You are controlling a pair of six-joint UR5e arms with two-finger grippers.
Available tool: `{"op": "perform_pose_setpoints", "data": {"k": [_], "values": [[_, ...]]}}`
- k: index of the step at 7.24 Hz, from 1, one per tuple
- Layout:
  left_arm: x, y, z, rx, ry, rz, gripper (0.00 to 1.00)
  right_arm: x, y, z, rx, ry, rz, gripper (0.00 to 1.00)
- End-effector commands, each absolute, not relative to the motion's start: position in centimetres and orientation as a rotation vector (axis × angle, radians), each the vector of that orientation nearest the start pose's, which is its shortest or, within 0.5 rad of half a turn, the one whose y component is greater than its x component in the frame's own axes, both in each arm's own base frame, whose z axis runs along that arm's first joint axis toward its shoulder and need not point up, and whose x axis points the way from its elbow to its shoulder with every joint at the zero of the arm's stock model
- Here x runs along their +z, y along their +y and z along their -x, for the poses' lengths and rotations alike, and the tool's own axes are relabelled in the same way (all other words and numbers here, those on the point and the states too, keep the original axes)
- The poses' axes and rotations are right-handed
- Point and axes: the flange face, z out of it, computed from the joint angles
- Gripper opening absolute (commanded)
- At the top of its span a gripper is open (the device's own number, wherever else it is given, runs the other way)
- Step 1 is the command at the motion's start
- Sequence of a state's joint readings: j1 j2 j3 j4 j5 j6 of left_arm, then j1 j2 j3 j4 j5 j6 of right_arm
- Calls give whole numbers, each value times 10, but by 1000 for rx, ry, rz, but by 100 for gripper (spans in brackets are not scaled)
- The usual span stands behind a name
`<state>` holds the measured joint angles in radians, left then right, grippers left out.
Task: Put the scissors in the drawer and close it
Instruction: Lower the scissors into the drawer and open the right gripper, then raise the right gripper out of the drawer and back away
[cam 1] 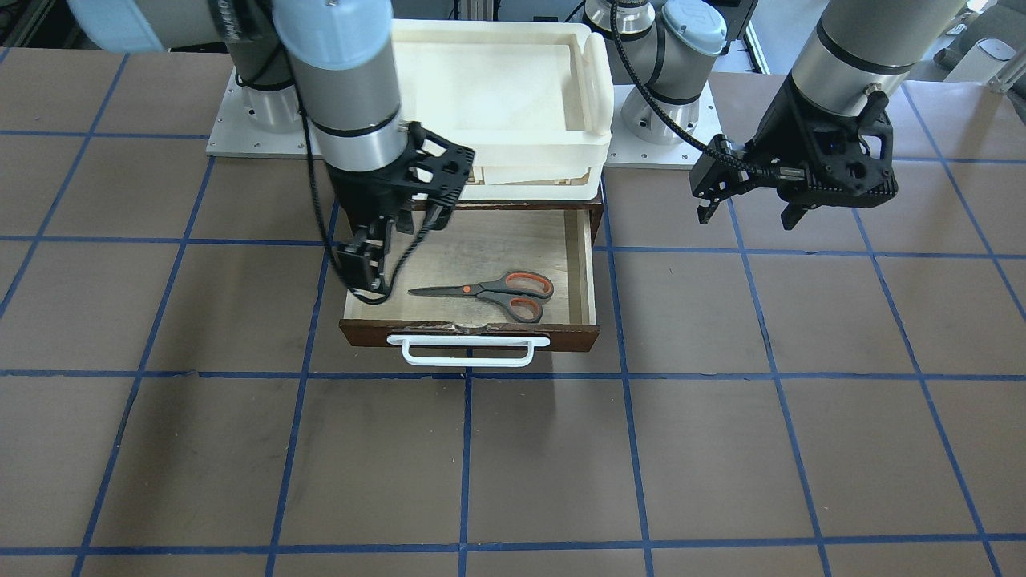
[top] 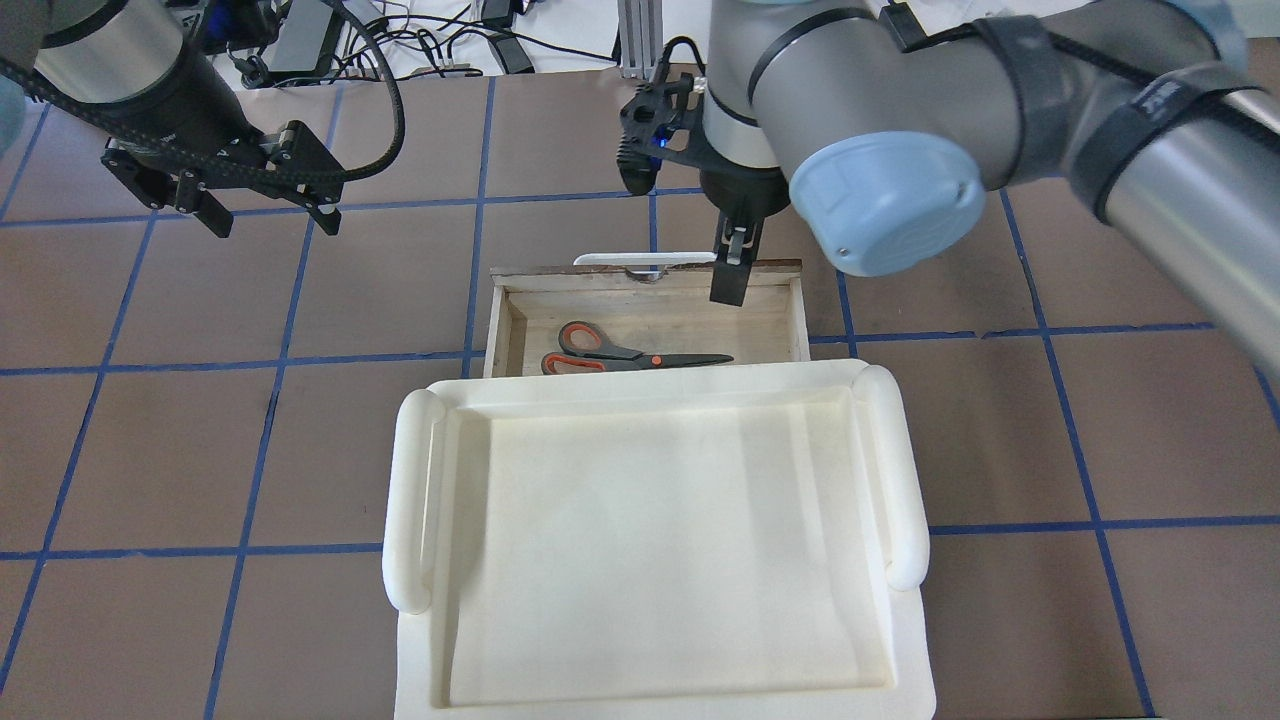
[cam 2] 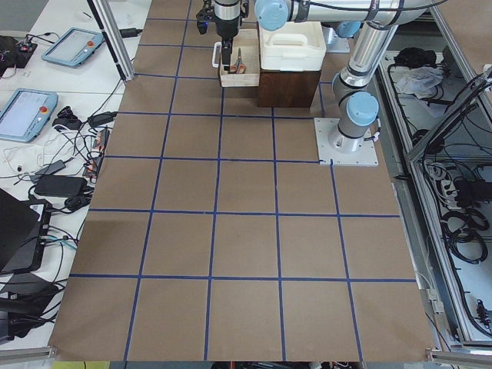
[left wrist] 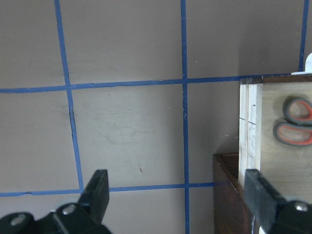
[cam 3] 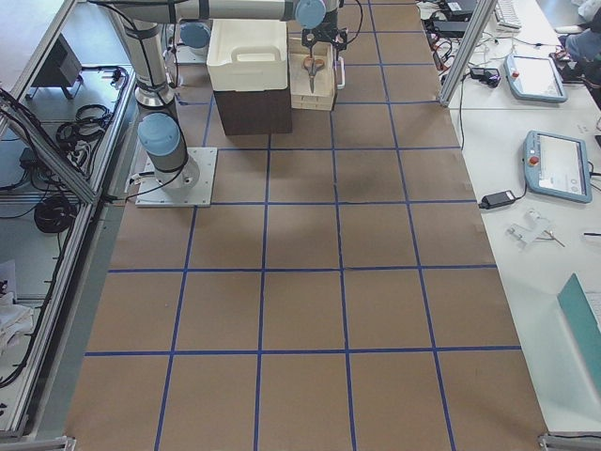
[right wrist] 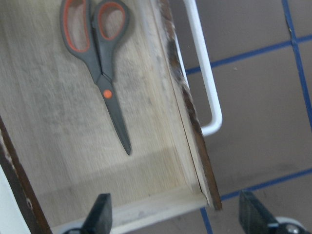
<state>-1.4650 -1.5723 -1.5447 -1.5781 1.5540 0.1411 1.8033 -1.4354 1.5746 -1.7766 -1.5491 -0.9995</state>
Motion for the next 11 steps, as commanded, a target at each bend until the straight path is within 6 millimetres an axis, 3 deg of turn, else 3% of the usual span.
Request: {"op": "perform_pose_setpoints", "data": {"k": [1,2,3,7,11], "values": [[499,-506,82,-30,3156,-56,100,490,-493,-170,-136,2828,1335,94],[499,-506,82,-30,3156,-56,100,514,-484,-146,-205,2955,1047,99],[499,-506,82,-30,3156,-56,100,518,-484,-134,-209,3022,816,100],[500,-505,83,-32,3154,-58,100,535,-461,-133,-189,3115,30,100],[500,-505,83,-32,3154,-58,100,540,-463,-133,-230,3113,-7,100]]}}
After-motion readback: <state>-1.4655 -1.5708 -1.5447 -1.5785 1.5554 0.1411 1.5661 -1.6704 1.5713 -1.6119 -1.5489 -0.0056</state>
